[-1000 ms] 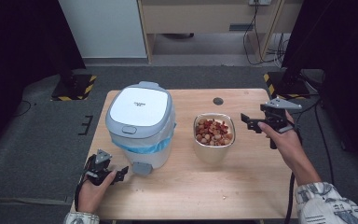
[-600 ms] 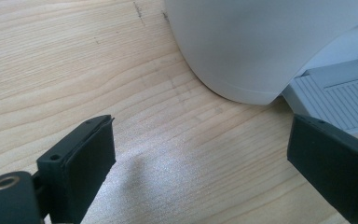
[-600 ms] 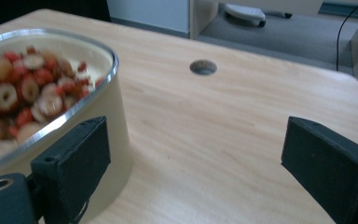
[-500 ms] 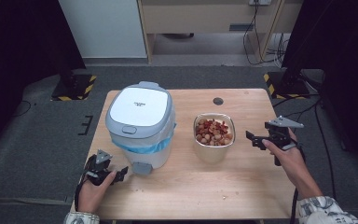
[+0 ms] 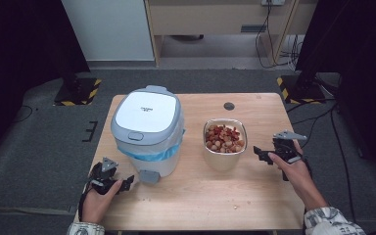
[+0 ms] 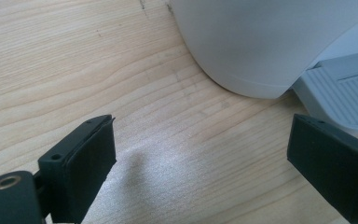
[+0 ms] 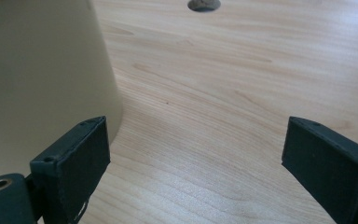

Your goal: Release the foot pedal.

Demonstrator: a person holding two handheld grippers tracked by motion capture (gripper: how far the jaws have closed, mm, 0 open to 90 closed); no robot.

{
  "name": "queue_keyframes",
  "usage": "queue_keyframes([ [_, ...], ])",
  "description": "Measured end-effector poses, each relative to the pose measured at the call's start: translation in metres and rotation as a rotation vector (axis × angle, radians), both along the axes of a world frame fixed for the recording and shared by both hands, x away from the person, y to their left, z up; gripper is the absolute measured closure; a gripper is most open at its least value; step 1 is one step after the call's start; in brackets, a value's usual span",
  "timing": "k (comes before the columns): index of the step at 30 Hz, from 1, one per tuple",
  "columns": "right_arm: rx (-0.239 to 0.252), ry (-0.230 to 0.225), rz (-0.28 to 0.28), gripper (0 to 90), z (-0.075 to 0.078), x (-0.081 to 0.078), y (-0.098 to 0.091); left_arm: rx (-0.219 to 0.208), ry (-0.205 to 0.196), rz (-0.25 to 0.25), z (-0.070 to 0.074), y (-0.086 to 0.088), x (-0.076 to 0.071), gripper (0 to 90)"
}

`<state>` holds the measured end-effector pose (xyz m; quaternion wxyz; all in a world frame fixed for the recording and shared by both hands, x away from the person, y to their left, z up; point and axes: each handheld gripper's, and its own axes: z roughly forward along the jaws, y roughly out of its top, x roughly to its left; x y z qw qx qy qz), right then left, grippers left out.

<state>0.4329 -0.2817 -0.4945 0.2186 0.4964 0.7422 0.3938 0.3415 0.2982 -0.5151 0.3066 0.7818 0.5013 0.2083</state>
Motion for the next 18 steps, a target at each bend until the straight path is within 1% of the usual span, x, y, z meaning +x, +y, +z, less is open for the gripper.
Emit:
queue_keyframes([
  [2, -0.008, 0.007, -0.015, 7.6, -0.003, 0.003, 0.001, 0.005, -0.001, 0.002, 0.000, 0.001, 0.000, 7.2],
  [7, -0.026, 0.042, -0.069, 6.8, -0.013, 0.010, -0.001, 0.003, 0.003, 0.009, -0.003, 0.004, 0.003, 7.2],
  [8, -0.039, 0.040, -0.082, 6.9, -0.015, 0.011, -0.002, 0.002, 0.004, 0.010, -0.004, 0.004, 0.004, 7.2],
  [10, -0.039, 0.048, -0.100, 6.9, -0.018, 0.011, -0.005, 0.001, 0.005, 0.012, -0.006, 0.006, 0.005, 7.4],
  [11, -0.036, 0.058, -0.105, 6.7, -0.020, 0.011, -0.006, 0.008, 0.006, 0.012, -0.007, 0.007, 0.006, 7.3],
  [13, -0.047, 0.079, -0.117, 6.7, -0.023, 0.012, -0.007, 0.015, 0.012, 0.008, -0.009, 0.007, 0.007, 7.3],
  [14, -0.048, 0.076, -0.122, 6.7, -0.025, 0.011, -0.007, 0.016, 0.016, 0.005, -0.010, 0.007, 0.008, 7.3],
  [18, -0.060, 0.099, -0.124, 6.5, -0.034, 0.009, -0.008, 0.030, 0.033, -0.008, -0.013, 0.004, 0.010, 6.7],
])
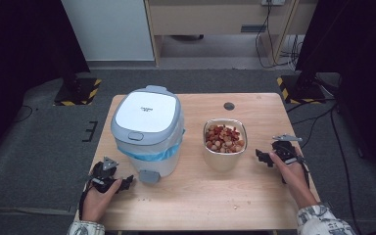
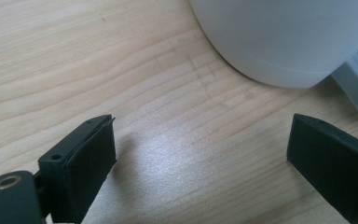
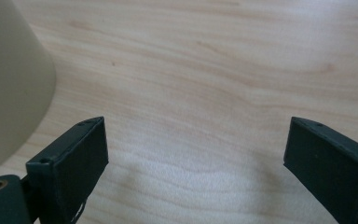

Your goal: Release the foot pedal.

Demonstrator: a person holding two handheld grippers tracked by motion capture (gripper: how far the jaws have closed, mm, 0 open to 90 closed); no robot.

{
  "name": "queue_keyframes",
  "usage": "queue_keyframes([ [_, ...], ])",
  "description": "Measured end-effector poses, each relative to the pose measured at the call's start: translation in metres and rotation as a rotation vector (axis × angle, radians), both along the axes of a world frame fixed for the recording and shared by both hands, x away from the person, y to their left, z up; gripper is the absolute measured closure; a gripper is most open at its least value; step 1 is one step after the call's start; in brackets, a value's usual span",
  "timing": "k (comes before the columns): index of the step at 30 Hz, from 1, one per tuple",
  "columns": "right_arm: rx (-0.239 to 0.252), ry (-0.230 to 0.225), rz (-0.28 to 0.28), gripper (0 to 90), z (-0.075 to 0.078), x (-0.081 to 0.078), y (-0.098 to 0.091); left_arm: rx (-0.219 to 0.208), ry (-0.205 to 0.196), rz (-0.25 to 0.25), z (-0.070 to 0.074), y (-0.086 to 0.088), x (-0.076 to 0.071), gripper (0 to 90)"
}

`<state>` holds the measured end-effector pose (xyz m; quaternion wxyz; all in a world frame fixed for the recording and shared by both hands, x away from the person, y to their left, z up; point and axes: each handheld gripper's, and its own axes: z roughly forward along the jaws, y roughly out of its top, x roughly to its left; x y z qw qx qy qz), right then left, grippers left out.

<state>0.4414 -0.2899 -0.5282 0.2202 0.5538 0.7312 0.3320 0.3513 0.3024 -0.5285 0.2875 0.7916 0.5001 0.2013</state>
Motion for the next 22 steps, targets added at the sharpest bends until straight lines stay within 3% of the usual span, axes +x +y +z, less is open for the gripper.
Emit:
queue_keyframes([
  [7, -0.050, 0.006, -0.010, 5.8, -0.011, -0.006, 0.001, -0.030, -0.003, 0.019, -0.002, 0.005, 0.001, 5.3],
  [16, -0.053, 0.012, -0.007, 3.3, -0.011, -0.025, 0.000, -0.045, -0.038, 0.018, -0.007, 0.007, 0.002, 1.7],
  [22, -0.051, 0.017, -0.010, 2.6, -0.011, -0.026, 0.000, -0.049, -0.044, 0.019, -0.008, 0.007, 0.001, 1.4],
])
